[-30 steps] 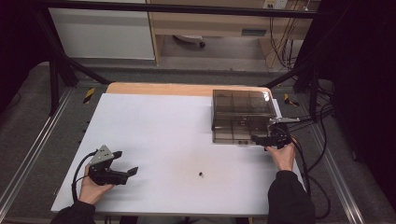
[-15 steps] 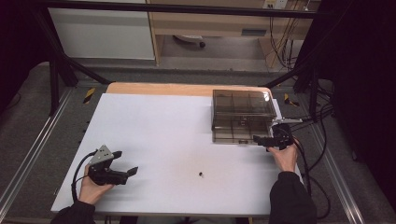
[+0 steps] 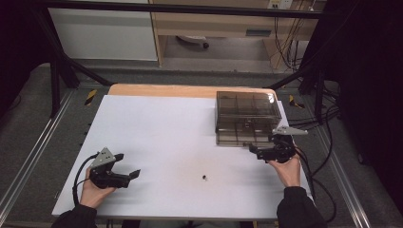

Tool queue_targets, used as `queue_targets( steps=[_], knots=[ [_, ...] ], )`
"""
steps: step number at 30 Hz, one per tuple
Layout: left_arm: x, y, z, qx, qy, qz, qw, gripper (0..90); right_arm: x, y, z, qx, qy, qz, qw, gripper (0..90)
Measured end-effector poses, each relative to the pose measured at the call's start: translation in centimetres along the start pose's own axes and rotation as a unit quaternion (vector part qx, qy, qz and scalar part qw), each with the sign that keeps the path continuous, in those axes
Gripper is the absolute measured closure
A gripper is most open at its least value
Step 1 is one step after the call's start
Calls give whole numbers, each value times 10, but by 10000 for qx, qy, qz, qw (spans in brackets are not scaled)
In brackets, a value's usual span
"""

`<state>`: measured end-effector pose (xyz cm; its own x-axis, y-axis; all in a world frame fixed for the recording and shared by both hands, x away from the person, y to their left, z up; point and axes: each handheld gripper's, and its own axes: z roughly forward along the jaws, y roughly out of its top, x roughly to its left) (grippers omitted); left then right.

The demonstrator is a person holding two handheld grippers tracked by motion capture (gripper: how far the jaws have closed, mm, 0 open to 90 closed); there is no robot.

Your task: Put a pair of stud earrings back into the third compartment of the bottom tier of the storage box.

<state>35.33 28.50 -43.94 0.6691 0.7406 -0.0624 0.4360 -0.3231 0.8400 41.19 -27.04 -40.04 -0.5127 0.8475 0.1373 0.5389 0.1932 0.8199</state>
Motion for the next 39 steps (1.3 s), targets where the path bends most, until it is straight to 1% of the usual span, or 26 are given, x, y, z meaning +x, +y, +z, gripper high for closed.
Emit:
queue_targets(
  steps=[3,6,7,9,11,13,15,20,24,28,32,34,35,39],
  knots=[
    [0,0,0,0,5,4,10000,47,22,-5,1,16,297,-172,9994,27],
    [0,0,0,5,9,8,10000,47,41,-11,6,60,574,-243,9980,30],
    [0,0,0,8,11,11,10000,47,46,-12,7,88,624,-284,9976,30],
    [0,0,0,5,12,12,10000,47,59,-17,12,162,739,-389,9964,32],
    [0,0,0,7,12,10,10000,47,71,-21,16,201,878,-443,9949,38],
    [0,0,0,9,12,9,10000,47,81,-23,20,240,971,-494,9938,42],
    [0,0,0,5,14,11,10000,47,92,-25,23,284,1005,-608,9927,50],
    [0,0,0,7,13,10,10000,47,118,-30,34,420,1231,-750,9887,76],
    [0,0,0,1,12,8,10000,47,134,-32,40,452,1332,-880,9861,141],
    [0,0,0,-6,8,9,10000,47,145,-37,48,490,1331,-947,9853,220],
    [0,0,0,-4,8,11,10000,47,147,-43,56,605,1240,-1038,9850,314],
    [0,0,0,-7,7,11,10000,47,148,-46,58,633,1252,-1051,9845,391],
    [0,0,0,-4,6,11,10000,47,149,-47,59,630,1272,-1054,9842,406],
    [-1,0,0,-4,5,14,10000,47,150,-49,62,670,1231,-1099,9840,524]
  ],
)
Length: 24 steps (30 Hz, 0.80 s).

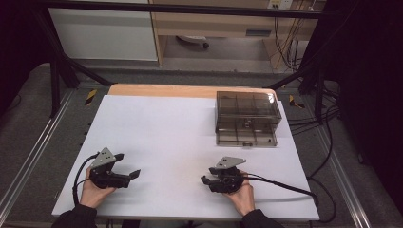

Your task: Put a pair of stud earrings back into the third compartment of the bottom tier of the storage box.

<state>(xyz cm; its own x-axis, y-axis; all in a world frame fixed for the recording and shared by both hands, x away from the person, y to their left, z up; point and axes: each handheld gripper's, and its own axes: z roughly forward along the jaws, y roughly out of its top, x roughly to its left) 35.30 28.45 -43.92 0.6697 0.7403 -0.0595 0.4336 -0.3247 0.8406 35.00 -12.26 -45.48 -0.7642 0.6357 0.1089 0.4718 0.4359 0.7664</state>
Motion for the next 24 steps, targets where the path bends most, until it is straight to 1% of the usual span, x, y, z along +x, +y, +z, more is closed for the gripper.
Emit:
queue_targets(
  steps=[3,6,10,12,16,24],
  knots=[
    [0,0,0,2,1,-2,10000,47,0,0,1,13,51,-47,10000,606],
    [0,0,0,0,1,0,10000,47,0,-1,2,39,51,-78,9999,663],
    [0,0,0,5,1,2,10000,47,0,-2,4,63,77,-82,9999,716],
    [0,0,0,-1,2,1,10000,47,0,-2,5,59,49,-158,9998,740],
    [0,0,0,6,2,-1,10000,47,1,-3,5,61,12,-188,9998,801],
    [0,0,0,2,4,2,10000,47,-1,-1,3,131,28,-108,9999,820]
  ],
)
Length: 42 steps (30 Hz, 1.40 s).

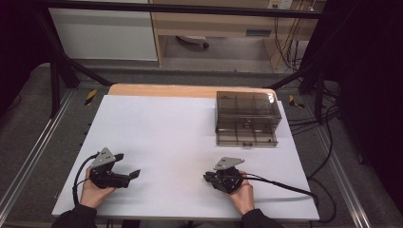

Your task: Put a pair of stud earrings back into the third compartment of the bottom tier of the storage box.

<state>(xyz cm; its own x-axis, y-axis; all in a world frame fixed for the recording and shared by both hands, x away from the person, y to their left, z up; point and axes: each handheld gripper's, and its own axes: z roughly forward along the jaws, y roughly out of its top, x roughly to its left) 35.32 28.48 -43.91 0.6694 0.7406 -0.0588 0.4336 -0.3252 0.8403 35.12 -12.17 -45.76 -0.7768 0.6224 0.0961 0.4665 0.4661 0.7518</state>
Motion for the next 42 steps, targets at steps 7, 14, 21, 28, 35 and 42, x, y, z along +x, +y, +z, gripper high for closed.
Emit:
queue_targets(
  steps=[7,14,21,28,35,42],
  knots=[
    [0,0,0,-4,3,1,10000,47,-2,4,-8,-60,-24,-20,10000,825],
    [0,0,-1,-10,8,-6,10000,47,-6,9,-17,-71,-191,-94,9997,827],
    [0,0,0,-2,14,-6,10000,47,-19,12,-30,-79,-350,-12,9994,828],
    [0,0,0,5,19,-5,10000,47,-37,10,-45,-122,-464,178,9987,828],
    [0,0,0,13,22,0,10000,47,-51,6,-57,-113,-556,307,9979,828],
    [0,0,0,13,22,4,10000,47,-65,4,-69,-165,-717,430,9964,828]
  ],
)
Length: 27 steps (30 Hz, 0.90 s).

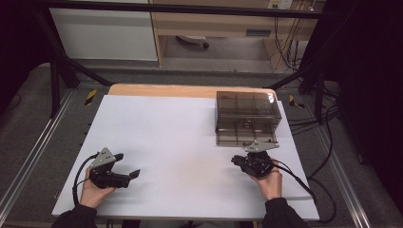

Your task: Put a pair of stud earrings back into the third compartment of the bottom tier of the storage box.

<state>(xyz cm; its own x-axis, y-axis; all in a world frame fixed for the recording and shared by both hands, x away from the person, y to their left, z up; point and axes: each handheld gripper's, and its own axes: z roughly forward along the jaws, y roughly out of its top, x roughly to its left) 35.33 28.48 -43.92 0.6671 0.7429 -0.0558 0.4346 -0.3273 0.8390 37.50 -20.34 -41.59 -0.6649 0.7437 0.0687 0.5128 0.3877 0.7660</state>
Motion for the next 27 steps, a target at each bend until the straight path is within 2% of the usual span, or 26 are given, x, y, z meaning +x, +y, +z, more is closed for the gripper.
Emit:
queue_targets(
  steps=[11,27],
  knots=[
    [0,0,0,7,-2,0,10000,47,-23,6,-10,-63,-288,167,9994,830],
    [0,0,1,15,4,7,10000,47,-52,13,-12,-91,-640,387,9972,836]
  ],
)
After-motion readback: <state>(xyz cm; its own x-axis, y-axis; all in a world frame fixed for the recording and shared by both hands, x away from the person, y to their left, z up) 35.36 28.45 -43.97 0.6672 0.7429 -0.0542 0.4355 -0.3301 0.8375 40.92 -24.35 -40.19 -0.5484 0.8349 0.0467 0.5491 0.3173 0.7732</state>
